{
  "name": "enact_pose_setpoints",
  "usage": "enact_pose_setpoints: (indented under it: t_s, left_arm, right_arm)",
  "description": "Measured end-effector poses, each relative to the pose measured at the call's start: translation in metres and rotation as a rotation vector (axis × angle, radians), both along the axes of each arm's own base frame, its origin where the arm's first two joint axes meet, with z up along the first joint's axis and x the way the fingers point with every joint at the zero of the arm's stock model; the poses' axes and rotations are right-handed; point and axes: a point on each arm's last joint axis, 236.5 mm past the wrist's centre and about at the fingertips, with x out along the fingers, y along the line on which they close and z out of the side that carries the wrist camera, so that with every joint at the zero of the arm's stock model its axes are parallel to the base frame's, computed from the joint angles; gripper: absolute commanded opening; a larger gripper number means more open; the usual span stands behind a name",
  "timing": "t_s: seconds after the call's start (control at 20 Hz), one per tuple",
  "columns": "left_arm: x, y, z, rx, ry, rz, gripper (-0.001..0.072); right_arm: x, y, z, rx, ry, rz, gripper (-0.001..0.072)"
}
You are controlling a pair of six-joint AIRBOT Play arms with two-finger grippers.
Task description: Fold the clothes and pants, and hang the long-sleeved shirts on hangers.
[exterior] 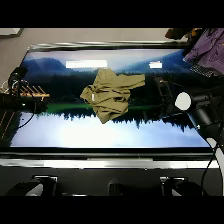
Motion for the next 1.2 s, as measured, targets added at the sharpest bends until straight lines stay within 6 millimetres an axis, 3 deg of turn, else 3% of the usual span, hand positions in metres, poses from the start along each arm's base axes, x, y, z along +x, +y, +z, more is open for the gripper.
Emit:
enact_pose_setpoints:
  t_s: [0.5, 0.55, 0.6, 0.65, 0.75, 0.9, 1.2]
  left_arm:
    - [0.0, 0.0, 0.0, 0.0, 0.0, 0.0, 0.0035]
    - [0.0, 0.0, 0.0, 0.0, 0.0, 0.0, 0.0189]
    - [0.0, 0.0, 0.0, 0.0, 0.0, 0.0, 0.0642]
    - [0.001, 0.0, -0.001, -0.001, 0.0, 0.001, 0.072]
    - [0.005, 0.0, -0.004, -0.011, 0.002, 0.024, 0.072]
    - [0.03, -0.009, -0.02, -0.097, -0.008, 0.103, 0.072]
    - [0.096, -0.084, -0.09, -0.493, 0.08, 0.183, 0.072]
  right_arm:
    - [0.0, 0.0, 0.0, -0.001, -0.001, 0.004, 0.0031]
    - [0.0, 0.0, 0.0, -0.001, -0.001, 0.004, 0.0031]
    - [0.0, 0.0, 0.0, -0.001, -0.001, 0.004, 0.0031]
    - [0.0, 0.0, 0.0, -0.001, -0.001, 0.003, 0.0031]
    - [0.0, 0.0, 0.0, -0.001, -0.001, 0.003, 0.0031]
    - [0.0, 0.0, 0.0, -0.001, 0.0, 0.003, 0.0031]
    - [0.0, 0.0, 0.0, 0.0, 0.0, 0.0, 0.0031]
